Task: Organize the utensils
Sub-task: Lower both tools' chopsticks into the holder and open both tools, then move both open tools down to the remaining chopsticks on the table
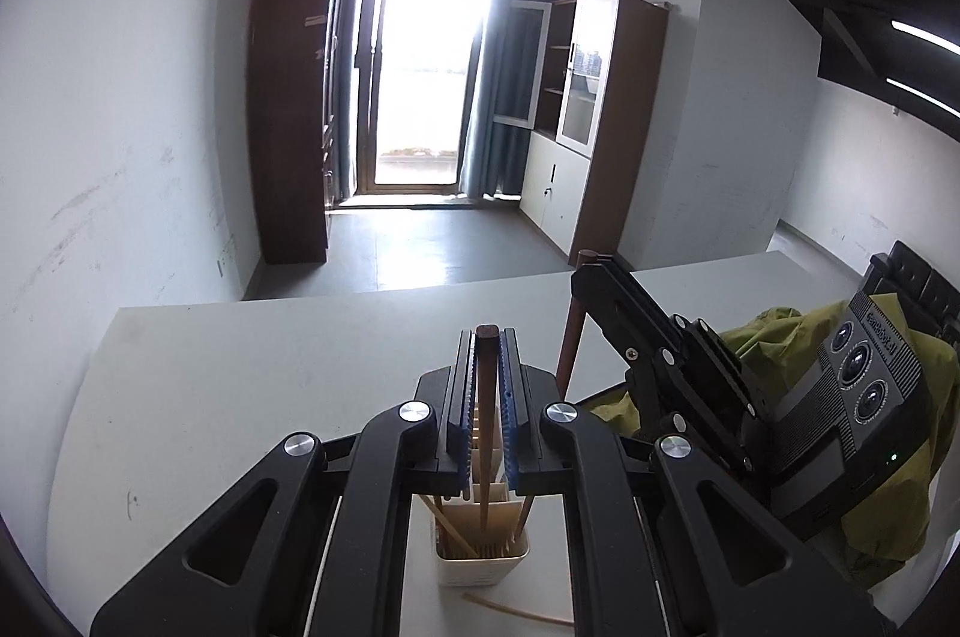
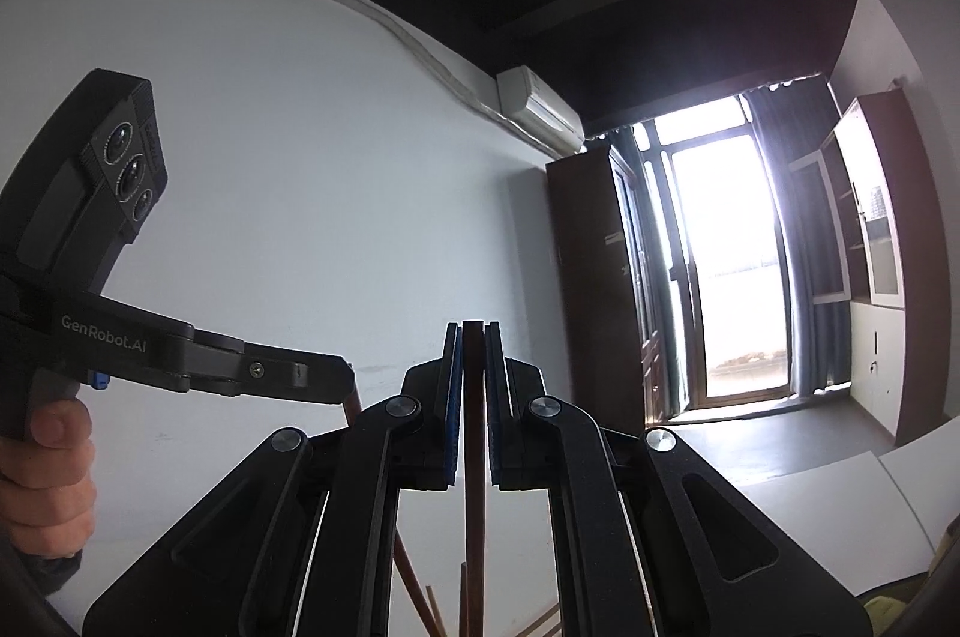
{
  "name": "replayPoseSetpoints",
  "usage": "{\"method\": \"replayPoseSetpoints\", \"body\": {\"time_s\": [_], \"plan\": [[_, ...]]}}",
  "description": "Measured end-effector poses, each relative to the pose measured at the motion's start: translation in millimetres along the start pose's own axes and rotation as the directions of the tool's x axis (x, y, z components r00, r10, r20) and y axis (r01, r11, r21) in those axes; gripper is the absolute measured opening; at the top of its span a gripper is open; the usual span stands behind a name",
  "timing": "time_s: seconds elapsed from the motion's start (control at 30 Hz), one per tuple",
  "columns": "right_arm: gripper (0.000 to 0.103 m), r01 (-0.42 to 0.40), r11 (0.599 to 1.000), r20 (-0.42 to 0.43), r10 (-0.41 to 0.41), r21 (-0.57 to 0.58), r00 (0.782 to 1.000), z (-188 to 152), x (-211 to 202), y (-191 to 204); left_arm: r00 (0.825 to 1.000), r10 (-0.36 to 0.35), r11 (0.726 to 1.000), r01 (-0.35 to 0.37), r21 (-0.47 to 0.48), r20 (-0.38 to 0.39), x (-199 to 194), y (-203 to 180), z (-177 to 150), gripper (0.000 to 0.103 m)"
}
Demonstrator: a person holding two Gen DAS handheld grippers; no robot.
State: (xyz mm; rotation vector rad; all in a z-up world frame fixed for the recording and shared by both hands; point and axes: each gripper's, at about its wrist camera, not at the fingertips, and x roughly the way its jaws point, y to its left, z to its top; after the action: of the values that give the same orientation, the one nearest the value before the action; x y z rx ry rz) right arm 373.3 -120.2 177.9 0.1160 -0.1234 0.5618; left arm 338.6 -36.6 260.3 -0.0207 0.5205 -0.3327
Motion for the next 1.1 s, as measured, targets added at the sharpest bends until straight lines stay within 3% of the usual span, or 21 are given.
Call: {"method": "replayPoseSetpoints", "body": {"time_s": [0.37,0.77,0.8,0.87,0.9,0.97,1.03,1.1], "plan": [[0.008,-0.004,1.0,-0.125,0.007,0.03,0.992,-47,3,-11,0.995,0.045,0.999,-0.044,0.005,-0.086,42,8,-32,0.007],[0.009,0.0,0.999,-0.23,0.01,0.045,0.973,-63,-5,-8,0.985,0.067,0.998,-0.069,-0.009,-0.16,59,26,-66,0.007],[0.012,0.0,0.999,-0.236,0.012,0.05,0.972,-63,-4,-7,0.984,0.067,0.997,-0.07,-0.011,-0.166,58,28,-68,0.008],[0.038,-0.004,0.998,-0.228,0.018,0.058,0.973,-60,-11,-5,0.984,0.072,0.997,-0.075,-0.013,-0.166,53,32,-72,0.008],[0.045,-0.005,0.998,-0.216,0.018,0.062,0.976,-57,-16,-3,0.984,0.08,0.996,-0.083,-0.014,-0.156,49,34,-74,0.011],[0.064,-0.002,0.997,-0.182,0.015,0.072,0.983,-50,-29,0,0.987,0.086,0.996,-0.09,-0.02,-0.137,37,39,-76,0.028],[0.075,0.002,0.996,-0.148,0.011,0.088,0.989,-43,-46,4,0.99,0.1,0.994,-0.104,-0.028,-0.099,19,44,-75,0.057],[0.081,-0.003,0.994,-0.134,0.018,0.113,0.991,-35,-62,8,0.993,0.098,0.994,-0.101,-0.047,-0.06,-2,51,-77,0.072]]}}
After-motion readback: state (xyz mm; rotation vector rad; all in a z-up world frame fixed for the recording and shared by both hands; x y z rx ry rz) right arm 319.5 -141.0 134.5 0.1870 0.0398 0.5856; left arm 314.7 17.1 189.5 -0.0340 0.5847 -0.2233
